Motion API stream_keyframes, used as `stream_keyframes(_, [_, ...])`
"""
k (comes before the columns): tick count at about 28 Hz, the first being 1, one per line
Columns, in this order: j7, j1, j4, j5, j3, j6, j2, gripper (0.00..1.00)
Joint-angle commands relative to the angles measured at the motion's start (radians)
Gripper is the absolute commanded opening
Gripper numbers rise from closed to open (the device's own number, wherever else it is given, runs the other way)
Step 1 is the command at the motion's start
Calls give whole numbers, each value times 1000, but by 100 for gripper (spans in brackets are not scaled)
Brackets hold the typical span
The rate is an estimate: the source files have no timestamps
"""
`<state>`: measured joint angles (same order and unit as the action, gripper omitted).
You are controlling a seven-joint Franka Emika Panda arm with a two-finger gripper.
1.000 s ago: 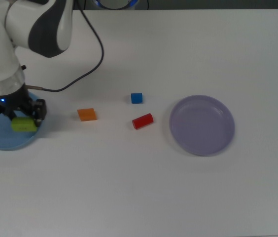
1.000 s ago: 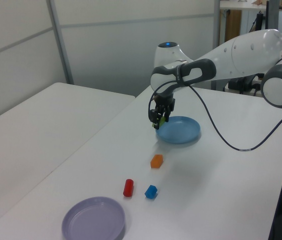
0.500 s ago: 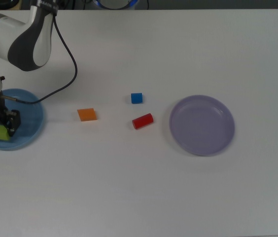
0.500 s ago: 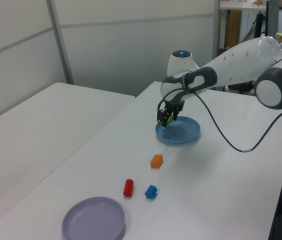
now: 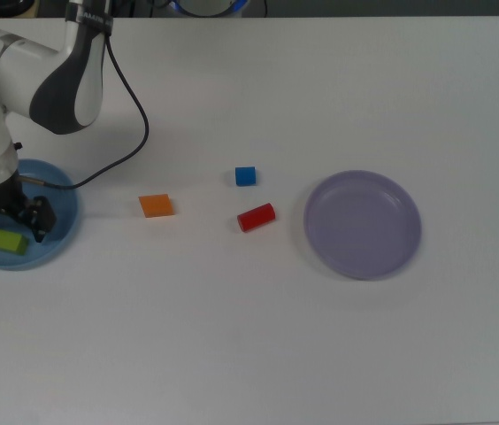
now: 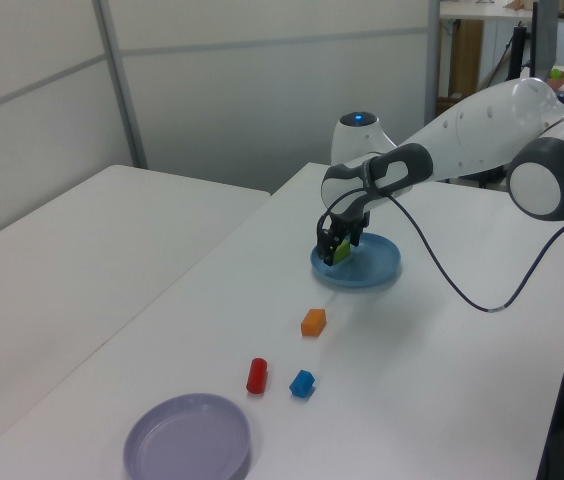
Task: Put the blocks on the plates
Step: 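Move to the orange block, lower and grasp it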
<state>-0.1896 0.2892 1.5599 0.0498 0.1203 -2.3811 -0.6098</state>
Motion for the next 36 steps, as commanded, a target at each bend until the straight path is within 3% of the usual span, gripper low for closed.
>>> stream_keyframes(1, [4,-24,17,-19,1,51,42,100])
stream_keyframes(10, [1,-67,29,-10,-59,267,117,100])
stream_keyframes(15, [-7,-145,103,-13,-68,298,154,100])
stream_keyframes(27, [-7,-222,121,-54,-68,295,122,100])
stream_keyframes(30, [-8,-223,124,-56,-68,295,122,89])
stream_keyframes(32, [-8,-223,124,-56,-68,293,122,70])
stream_keyframes(34, [-8,-225,124,-56,-68,293,122,70])
stream_keyframes(36, [-8,-225,124,-54,-68,298,124,77])
